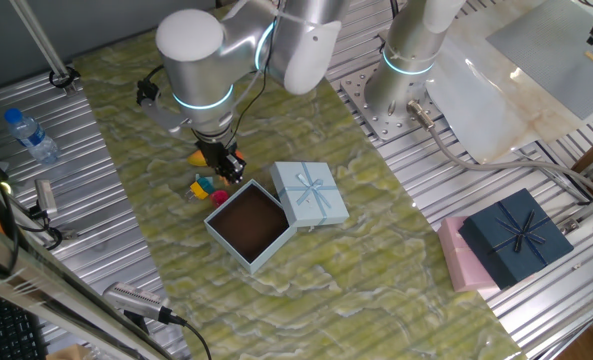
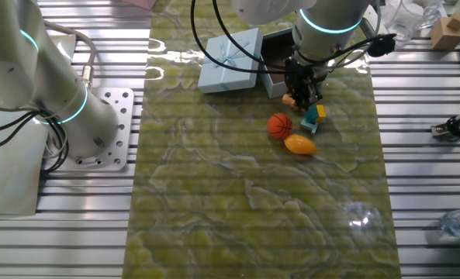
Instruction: Take everything out of the gift box
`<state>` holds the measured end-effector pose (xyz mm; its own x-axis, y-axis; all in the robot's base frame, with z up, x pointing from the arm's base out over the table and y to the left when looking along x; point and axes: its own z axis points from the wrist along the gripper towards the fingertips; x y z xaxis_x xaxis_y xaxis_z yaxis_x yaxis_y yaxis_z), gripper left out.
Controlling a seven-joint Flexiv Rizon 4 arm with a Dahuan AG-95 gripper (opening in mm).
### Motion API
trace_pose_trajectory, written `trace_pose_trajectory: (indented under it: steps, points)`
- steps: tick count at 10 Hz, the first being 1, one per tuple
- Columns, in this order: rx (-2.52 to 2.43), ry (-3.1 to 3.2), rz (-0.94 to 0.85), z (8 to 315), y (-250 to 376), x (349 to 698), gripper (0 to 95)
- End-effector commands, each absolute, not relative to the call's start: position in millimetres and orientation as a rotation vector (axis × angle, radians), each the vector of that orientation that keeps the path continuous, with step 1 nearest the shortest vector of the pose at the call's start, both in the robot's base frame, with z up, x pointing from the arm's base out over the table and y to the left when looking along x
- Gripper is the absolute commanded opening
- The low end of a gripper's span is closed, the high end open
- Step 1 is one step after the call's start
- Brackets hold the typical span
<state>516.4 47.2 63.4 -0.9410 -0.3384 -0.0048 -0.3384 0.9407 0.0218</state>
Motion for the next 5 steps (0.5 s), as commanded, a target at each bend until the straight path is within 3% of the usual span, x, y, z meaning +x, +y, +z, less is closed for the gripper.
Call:
trace_pose_trajectory:
  steps: [1, 4, 5]
  points:
    - [-0.551, 3.094, 0.035, 62.9, 46.3, 515.9, 0.0]
    - [-0.561, 3.092, 0.037, 62.0, 45.6, 515.4, 0.0]
    - [-0.561, 3.092, 0.038, 61.9, 45.6, 515.5, 19.0]
